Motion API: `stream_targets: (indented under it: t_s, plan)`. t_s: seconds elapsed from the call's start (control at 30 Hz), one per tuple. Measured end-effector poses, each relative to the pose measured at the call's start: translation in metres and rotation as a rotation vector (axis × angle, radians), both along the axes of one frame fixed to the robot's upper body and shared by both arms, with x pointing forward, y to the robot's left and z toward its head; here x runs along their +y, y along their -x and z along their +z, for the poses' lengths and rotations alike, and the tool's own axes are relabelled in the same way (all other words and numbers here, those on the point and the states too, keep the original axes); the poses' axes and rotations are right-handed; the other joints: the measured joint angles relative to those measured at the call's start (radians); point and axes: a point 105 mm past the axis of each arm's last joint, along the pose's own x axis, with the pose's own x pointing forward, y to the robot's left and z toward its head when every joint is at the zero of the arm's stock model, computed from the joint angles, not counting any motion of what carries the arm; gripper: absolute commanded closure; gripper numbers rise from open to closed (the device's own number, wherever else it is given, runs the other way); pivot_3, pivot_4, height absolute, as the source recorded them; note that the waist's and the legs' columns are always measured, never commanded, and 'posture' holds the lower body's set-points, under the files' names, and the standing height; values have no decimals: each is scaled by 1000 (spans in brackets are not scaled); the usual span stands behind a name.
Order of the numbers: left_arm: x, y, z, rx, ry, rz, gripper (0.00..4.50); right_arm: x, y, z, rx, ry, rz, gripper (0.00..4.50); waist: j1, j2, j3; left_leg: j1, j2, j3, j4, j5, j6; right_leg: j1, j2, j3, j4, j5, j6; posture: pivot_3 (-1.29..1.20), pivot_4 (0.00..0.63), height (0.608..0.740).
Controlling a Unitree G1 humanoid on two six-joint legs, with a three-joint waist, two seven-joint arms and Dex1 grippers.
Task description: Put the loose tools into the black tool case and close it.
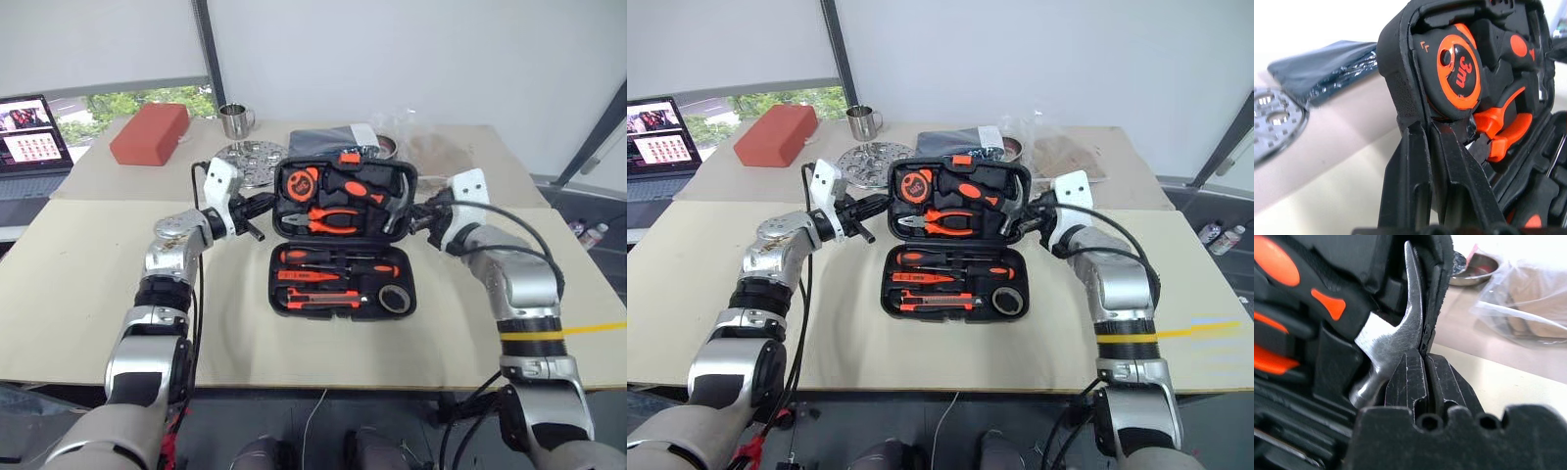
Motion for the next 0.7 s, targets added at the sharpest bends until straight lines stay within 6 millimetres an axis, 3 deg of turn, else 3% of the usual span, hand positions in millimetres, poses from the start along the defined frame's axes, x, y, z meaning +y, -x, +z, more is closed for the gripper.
stream_targets:
  t_s: [0.2, 0.33, 0.43, 0.47, 0.53, 0.6, 0.67, 0.7]
  plan:
    - [1, 21, -10, -125, -48, -24, 4500, -1, 28, -10, -191, 181, 20, 4467, 0, 0, 0, 2, 0, -2, -2, 0, 0, 3, 0, -2, -2, -3, 1, 0, 150, 736]
    - [5, 36, -17, -103, -10, -6, 4500, -1, 51, -21, -233, 208, 42, 4467, 2, 0, 0, 12, 2, -2, -1, 0, 0, 14, 0, 0, -5, -3, 2, 0, 150, 736]
    - [12, 55, -24, -48, 9, 7, 3586, 1, 77, -27, -217, 223, 97, 3594, 1, 0, 0, 17, 2, -2, -1, 0, 0, 18, -1, 4, -6, -6, 6, 0, 150, 736]
    - [21, 67, -29, -3, 17, 14, 3104, -2, 92, -28, -196, 219, 121, 3166, -1, 0, 0, 18, 3, -2, 0, 0, 0, 18, -1, 6, -4, -6, 6, 0, 150, 736]
    - [33, 79, -33, 59, 17, 28, 2435, -10, 105, -24, -175, 219, 130, 2518, -2, 0, 0, 19, 4, -2, 0, 0, -1, 18, -1, 7, -3, -6, 5, 0, 150, 736]
    - [57, 102, -35, 158, -9, 25, 1842, -21, 128, -19, -127, 223, 151, 1826, -1, 0, 1, 22, 5, -2, 0, 0, -3, 19, -1, 8, -1, -6, 5, 0, 150, 736]
    - [97, 131, -46, 346, -64, 42, 1029, -27, 157, -25, -9, 238, 224, 1131, 0, -1, 0, 29, 7, -3, -2, -2, -7, 24, -1, 7, 0, -9, 2, 0, 150, 736]
    - [109, 139, -47, 400, -69, 51, 1029, -29, 167, -32, 51, 221, 249, 1131, 3, -1, 1, 30, 8, -3, -2, -4, -12, 24, -1, 7, 0, -10, 1, 0, 150, 736]
